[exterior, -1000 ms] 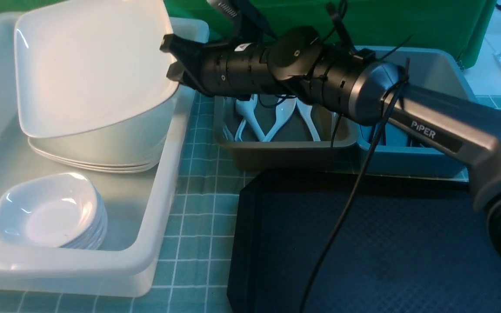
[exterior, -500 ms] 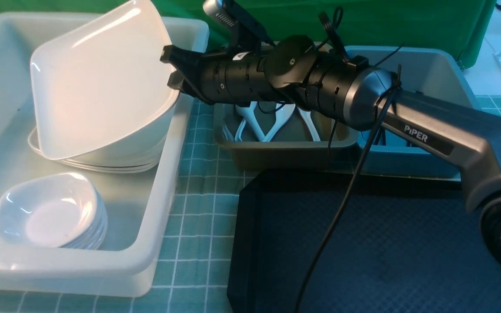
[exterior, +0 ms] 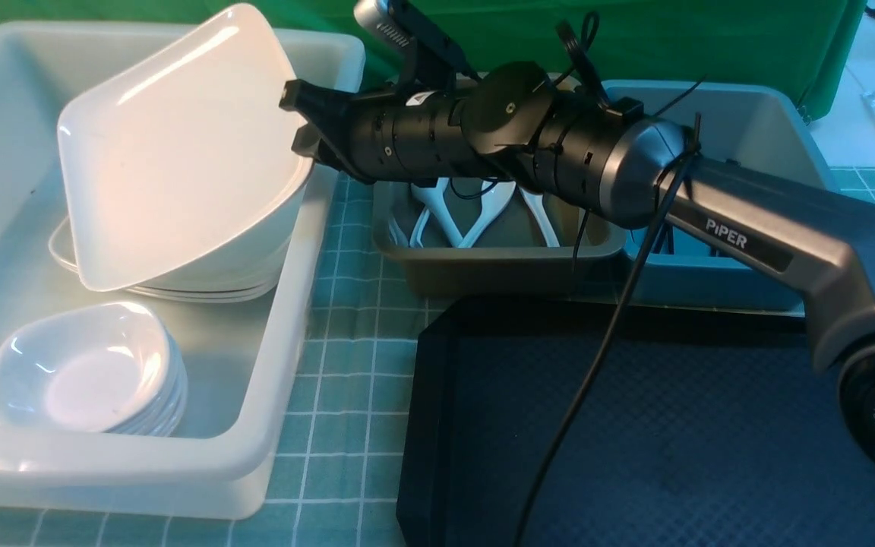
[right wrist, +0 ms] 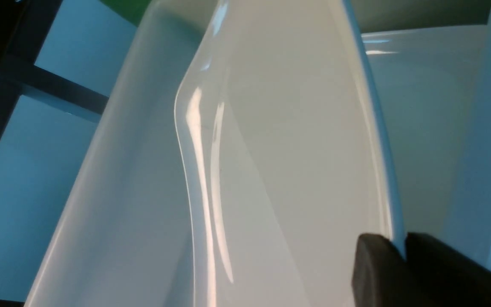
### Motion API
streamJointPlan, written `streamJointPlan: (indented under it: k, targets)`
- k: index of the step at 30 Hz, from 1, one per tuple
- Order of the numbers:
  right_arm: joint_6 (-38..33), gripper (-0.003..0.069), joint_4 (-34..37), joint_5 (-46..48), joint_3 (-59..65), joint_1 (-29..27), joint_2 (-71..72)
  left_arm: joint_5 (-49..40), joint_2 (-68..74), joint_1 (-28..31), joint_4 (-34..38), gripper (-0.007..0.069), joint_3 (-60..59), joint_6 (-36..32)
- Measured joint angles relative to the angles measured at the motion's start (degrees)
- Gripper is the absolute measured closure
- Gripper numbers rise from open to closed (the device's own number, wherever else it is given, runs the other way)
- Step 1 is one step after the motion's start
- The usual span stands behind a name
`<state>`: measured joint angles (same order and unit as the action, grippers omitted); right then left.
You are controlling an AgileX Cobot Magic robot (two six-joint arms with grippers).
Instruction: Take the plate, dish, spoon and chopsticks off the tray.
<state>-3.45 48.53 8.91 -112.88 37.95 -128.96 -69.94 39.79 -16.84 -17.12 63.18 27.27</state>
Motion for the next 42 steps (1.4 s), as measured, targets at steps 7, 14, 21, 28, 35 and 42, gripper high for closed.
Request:
streamJointPlan:
  k: [7, 14, 21, 28, 35, 42]
  targets:
    - [0.0, 0.0559, 0.0, 0.39, 0.0, 0.07, 0.0, 0.0, 0.0, 0.0, 0.0, 0.0615, 0.0, -0.57]
    - [0.1, 0.0523, 0.17, 0.23, 0.0, 0.07, 0.0, 0.0, 0.0, 0.0, -0.05, 0.0615, 0.0, -1.06]
    - [2.66, 0.0382, 0.61, -0.5, 0.0, 0.07, 0.06, 0.0, 0.0, 0.0, -0.24, 0.0615, 0.0, -1.06]
    - [4.49, 0.0256, 1.09, -0.42, -0.33, 0.07, 0.36, 0.0, 0.0, 0.0, -0.67, 0.0615, 0.0, -1.35]
    - [2.1, 0.026, -1.74, 4.62, -0.39, -0.49, 1.95, 0.0, 0.0, 0.0, -0.08, 0.0615, 0.0, -2.81]
    - [0.95, 0.0586, -25.59, 23.88, -0.39, -8.65, 16.58, -0.02, 0.0, 0.0, 2.69, 0.0615, 0.0, -6.0]
